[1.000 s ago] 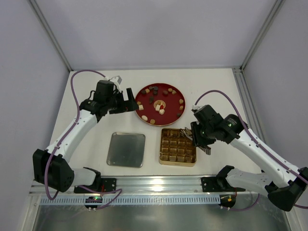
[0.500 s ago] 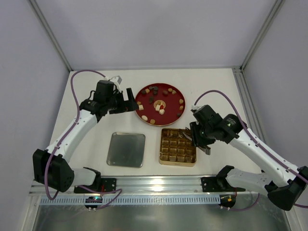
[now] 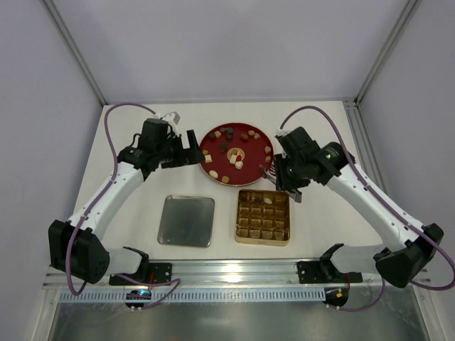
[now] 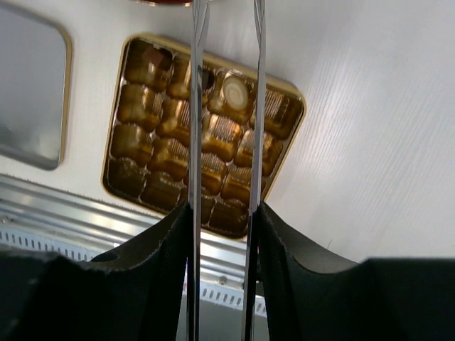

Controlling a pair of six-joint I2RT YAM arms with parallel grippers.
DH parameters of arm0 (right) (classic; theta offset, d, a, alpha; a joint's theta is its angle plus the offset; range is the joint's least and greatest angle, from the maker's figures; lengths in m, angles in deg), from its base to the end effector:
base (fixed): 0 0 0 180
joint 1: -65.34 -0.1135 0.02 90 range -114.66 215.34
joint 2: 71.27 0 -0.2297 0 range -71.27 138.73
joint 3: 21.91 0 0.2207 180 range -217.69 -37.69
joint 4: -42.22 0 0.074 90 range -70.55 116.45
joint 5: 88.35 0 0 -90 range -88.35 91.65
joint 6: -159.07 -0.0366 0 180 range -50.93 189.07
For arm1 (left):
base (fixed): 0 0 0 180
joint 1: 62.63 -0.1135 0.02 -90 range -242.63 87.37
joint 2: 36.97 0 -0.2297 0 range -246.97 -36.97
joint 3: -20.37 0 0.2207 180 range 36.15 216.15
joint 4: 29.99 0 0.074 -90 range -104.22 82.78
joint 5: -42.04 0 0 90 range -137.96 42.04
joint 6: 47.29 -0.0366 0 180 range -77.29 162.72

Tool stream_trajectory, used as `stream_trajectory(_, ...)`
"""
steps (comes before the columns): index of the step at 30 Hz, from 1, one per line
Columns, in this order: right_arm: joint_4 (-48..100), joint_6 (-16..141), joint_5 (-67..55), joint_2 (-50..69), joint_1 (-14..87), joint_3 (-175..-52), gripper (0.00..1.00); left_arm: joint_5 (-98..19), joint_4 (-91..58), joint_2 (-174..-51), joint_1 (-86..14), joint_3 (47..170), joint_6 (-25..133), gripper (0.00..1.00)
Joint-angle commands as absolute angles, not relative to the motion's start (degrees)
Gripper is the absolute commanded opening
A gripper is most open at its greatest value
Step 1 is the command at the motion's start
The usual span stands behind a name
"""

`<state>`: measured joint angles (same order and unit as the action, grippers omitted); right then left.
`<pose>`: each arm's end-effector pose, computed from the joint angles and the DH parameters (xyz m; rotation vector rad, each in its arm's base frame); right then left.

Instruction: Pack the chocolate

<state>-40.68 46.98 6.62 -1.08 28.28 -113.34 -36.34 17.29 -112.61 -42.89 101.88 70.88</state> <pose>0.1618 0.1182 0.3123 -0.3176 2.6413 0.2311 0.2469 -0.0964 0.2859 -0.0655 2.3656 -0.6531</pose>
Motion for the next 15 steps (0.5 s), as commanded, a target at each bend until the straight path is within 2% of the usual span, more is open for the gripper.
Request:
stream_trajectory(1, -35.61, 51.31, 5.52, 3.86, 32.36, -118.45, 0.43, -35.30, 15.22, -112.47, -43.30, 102.33, 70.93, 1.00)
stream_trajectory(15, -30.77, 53.60, 8.50, 20.39, 36.86, -125.75, 0.41, -34.33, 14.87, -112.56, -43.30, 102.06, 71.28, 1.00)
